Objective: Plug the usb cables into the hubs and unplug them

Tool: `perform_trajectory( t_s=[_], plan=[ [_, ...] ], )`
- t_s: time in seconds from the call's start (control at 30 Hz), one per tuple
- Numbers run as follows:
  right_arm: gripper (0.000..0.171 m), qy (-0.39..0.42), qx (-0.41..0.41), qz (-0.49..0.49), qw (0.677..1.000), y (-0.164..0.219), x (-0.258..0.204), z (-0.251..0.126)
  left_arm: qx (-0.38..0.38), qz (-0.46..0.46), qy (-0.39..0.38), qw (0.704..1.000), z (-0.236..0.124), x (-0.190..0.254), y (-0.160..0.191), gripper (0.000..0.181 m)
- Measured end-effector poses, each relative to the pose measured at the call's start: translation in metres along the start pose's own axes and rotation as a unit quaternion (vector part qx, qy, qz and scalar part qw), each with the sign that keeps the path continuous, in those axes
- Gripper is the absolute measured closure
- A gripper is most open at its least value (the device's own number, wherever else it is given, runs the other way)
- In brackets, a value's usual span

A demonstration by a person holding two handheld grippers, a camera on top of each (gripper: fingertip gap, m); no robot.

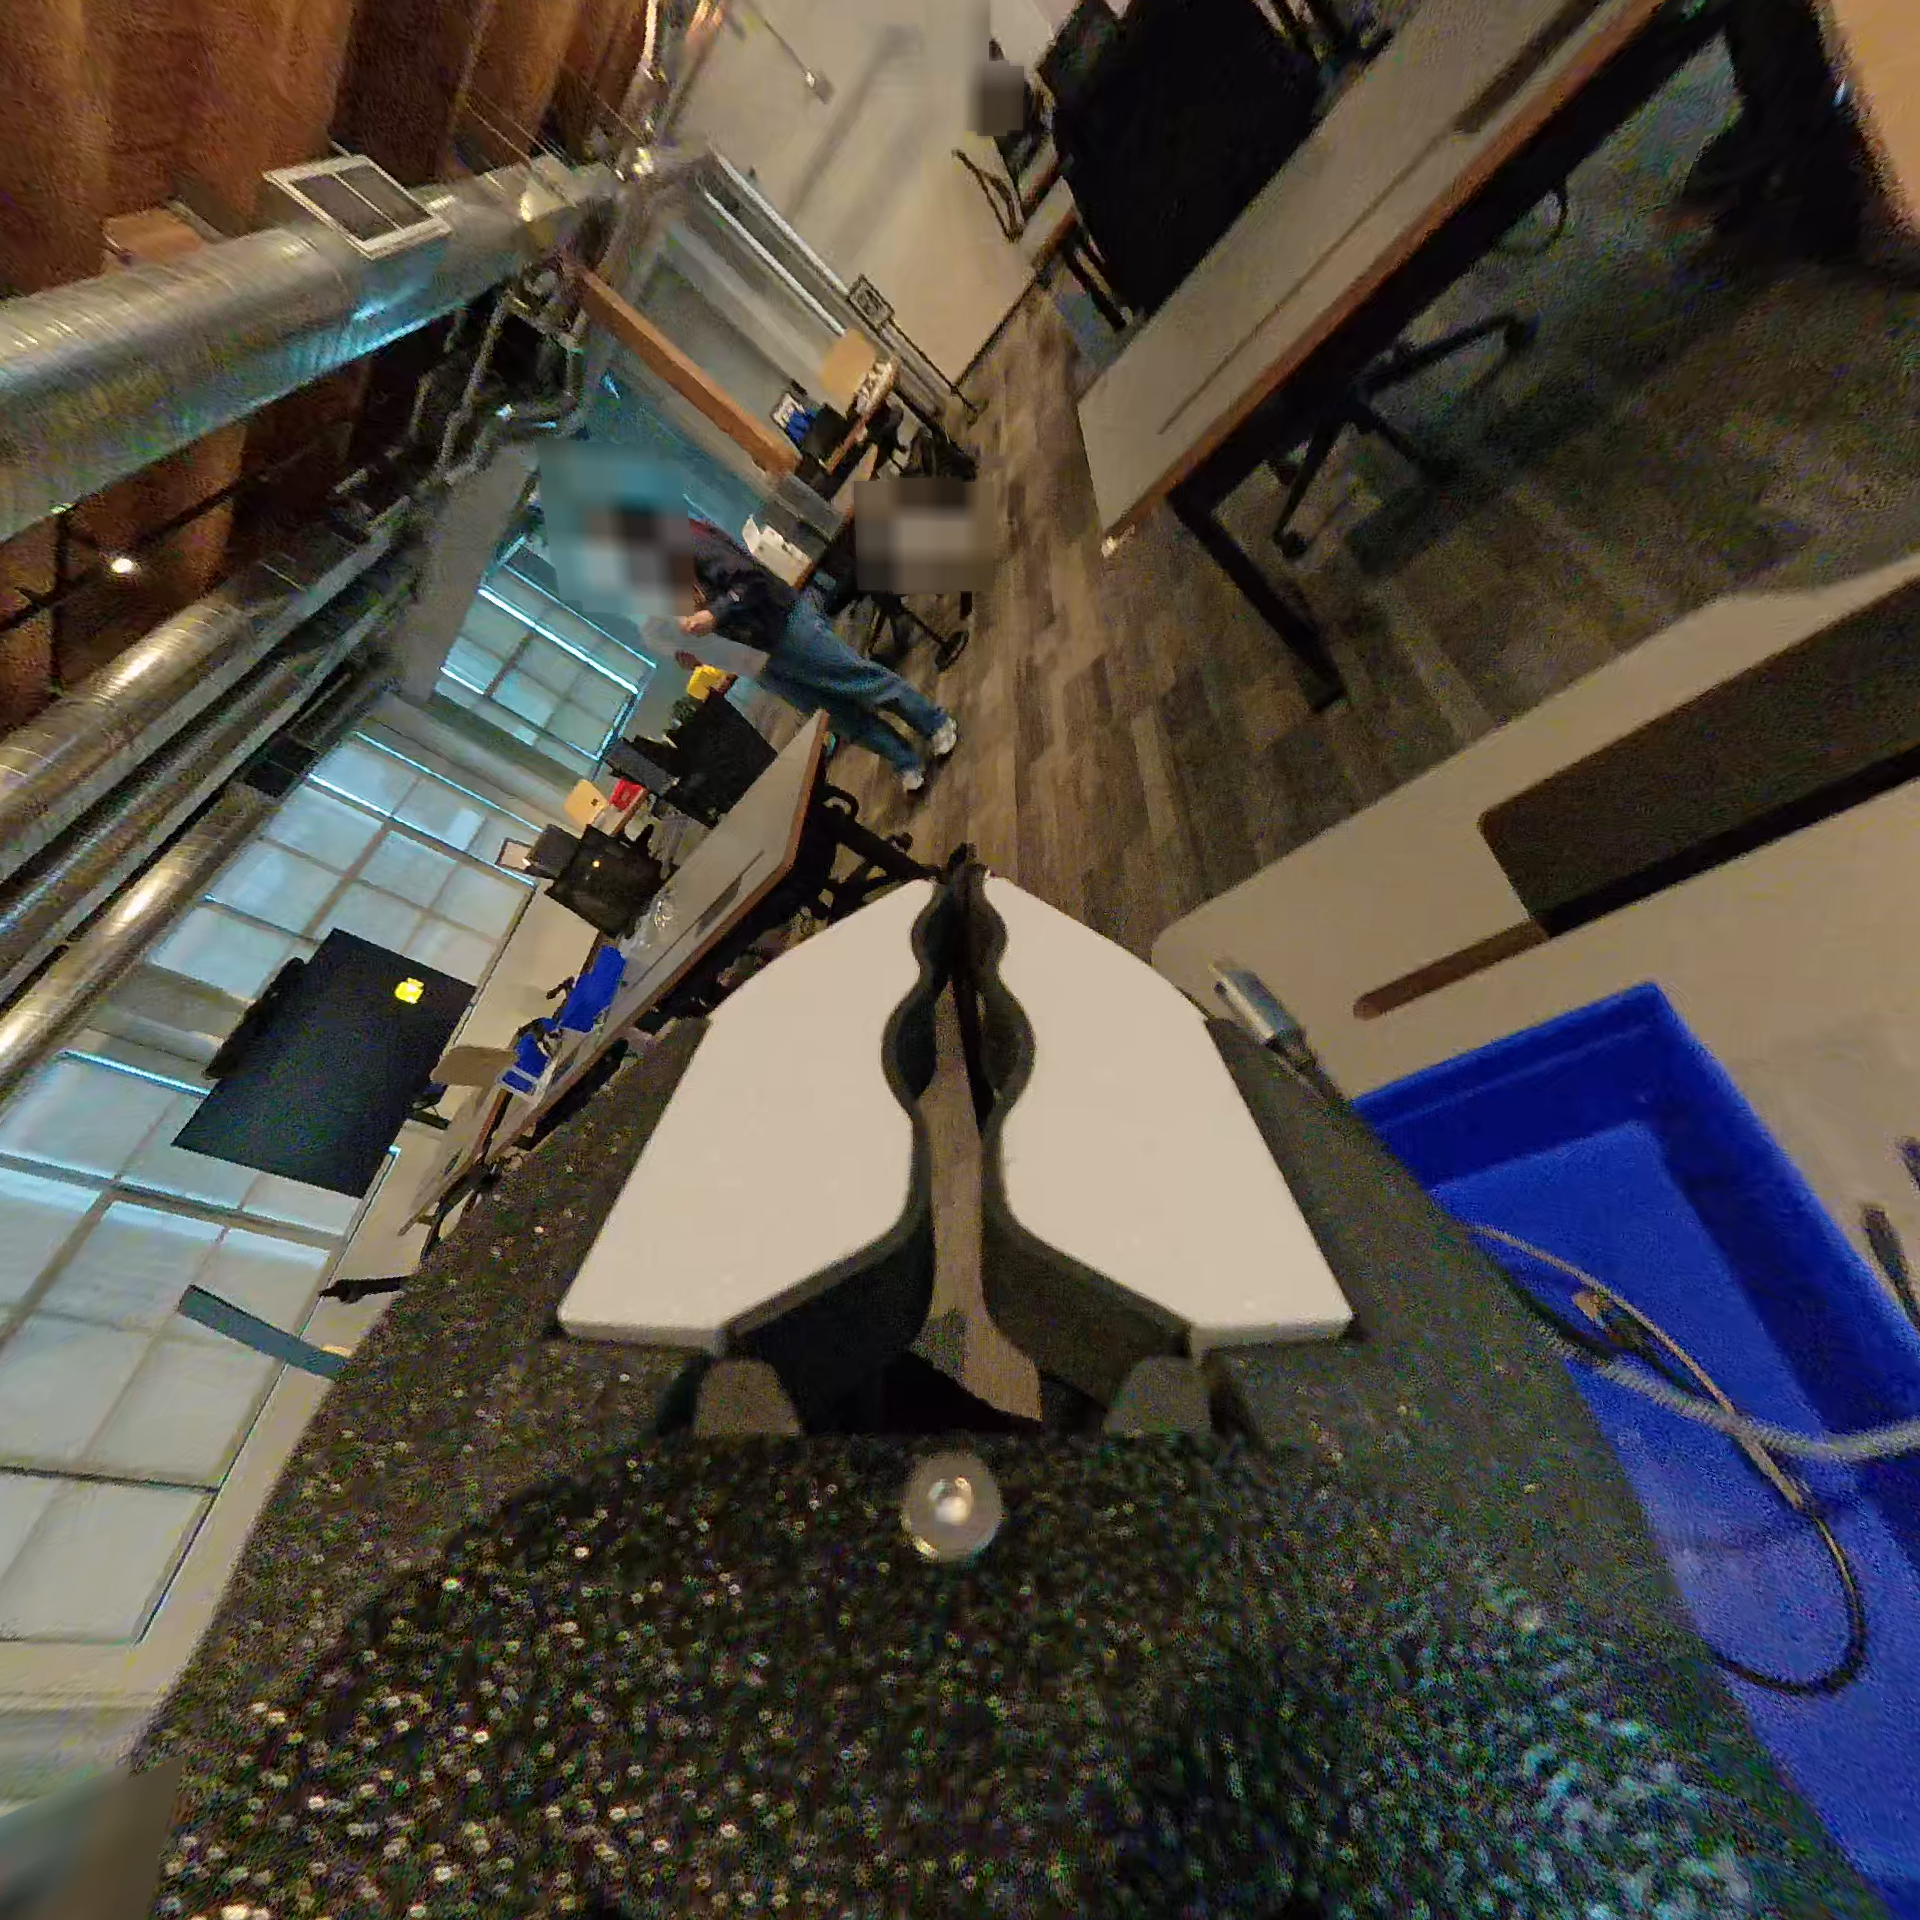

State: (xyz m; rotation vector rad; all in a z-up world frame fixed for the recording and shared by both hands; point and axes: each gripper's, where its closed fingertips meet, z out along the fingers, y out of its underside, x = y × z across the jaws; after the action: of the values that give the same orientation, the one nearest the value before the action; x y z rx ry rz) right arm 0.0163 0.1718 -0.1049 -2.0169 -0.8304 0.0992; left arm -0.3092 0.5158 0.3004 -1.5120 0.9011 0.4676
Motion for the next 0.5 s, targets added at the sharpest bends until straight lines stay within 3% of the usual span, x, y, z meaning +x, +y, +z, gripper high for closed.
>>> perform_trajectory(
  t_s=[0.5],
  plan=[
    [0.142, 0.003, -0.005, -0.01, 1.0, 0.001, -0.001, 0.001, -0.127, 0.015, 0.118, 0.985, 0.035, 0.106, 0.113, 0.178]
  ],
)
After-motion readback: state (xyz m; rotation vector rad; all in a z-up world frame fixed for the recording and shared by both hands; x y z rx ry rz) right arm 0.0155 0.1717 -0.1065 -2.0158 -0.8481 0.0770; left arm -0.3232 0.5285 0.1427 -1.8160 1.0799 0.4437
